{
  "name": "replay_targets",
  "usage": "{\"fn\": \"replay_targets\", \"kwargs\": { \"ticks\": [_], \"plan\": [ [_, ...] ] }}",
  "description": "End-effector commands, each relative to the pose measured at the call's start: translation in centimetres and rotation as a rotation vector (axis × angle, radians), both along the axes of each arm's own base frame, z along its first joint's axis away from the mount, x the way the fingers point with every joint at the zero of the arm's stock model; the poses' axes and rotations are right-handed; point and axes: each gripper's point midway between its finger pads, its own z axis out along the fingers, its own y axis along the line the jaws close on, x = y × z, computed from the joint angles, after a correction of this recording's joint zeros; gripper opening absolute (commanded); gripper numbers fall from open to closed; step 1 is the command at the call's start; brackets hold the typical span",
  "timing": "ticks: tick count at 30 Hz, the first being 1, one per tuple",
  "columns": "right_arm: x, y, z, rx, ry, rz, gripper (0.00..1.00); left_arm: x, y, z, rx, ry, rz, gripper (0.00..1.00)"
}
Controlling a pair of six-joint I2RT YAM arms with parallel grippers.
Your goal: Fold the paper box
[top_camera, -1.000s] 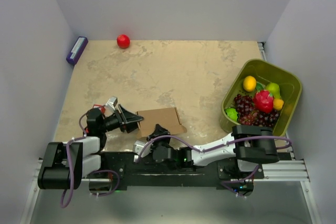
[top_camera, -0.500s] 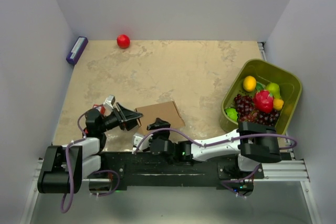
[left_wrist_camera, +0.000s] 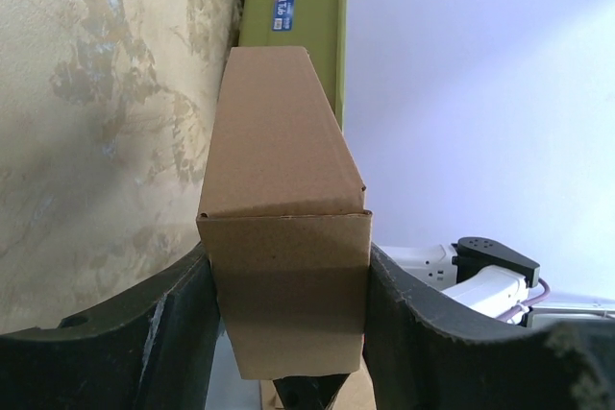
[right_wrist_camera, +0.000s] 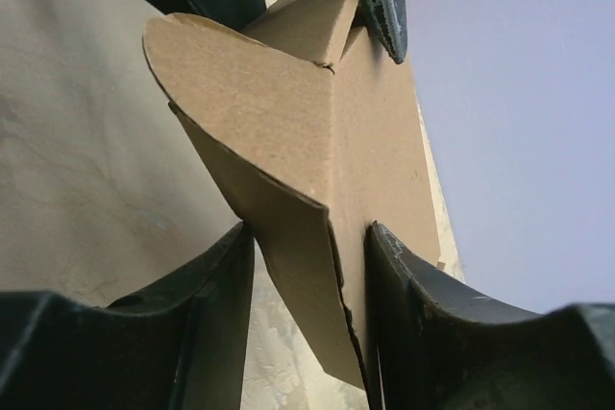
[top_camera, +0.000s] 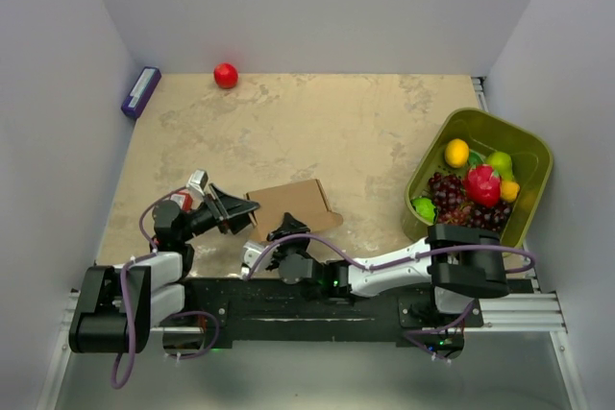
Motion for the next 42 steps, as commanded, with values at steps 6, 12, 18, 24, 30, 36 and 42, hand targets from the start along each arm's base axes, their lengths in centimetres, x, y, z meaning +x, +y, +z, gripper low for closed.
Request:
{"fn": "replay_targets", "kwargs": {
  "ticks": [6,12,18,24,30,36,42],
  "plan": [
    [-1.3,-0.5,-3.0,-0.131,0.222,0.054,0.41,-6.2,-0.8,-4.4,0.050,0.018,-0.154,0.74],
    [-0.6,-3.2,-3.9,-0.242,0.387,-0.022,0.38,-4.1,-0.3,-5.5,0.168,-0.047,-0.129,1.00],
    [0.2,-4.4,-3.6,-0.261,0.463,-0.047,0.36,-2.0,0.8,-5.4,0.252,-0.092,-0.077,1.00],
    [0.3,-5.4,-2.8,-0.312,0.565,-0.055,0.33,0.8,2.8,-5.2,0.397,-0.145,0.022,1.00],
    [0.4,-6.0,-2.1,-0.337,0.700,-0.055,0.33,5.0,5.7,-1.7,0.569,-0.314,0.234,1.00],
    [1.1,-5.8,-2.0,-0.362,0.780,-0.065,0.32,6.0,6.1,1.8,0.498,-0.557,0.392,0.99],
    [2.8,-5.3,-3.0,-0.340,0.705,-0.115,0.36,5.1,5.2,-1.2,0.483,-0.529,0.376,1.00]
  ]
}}
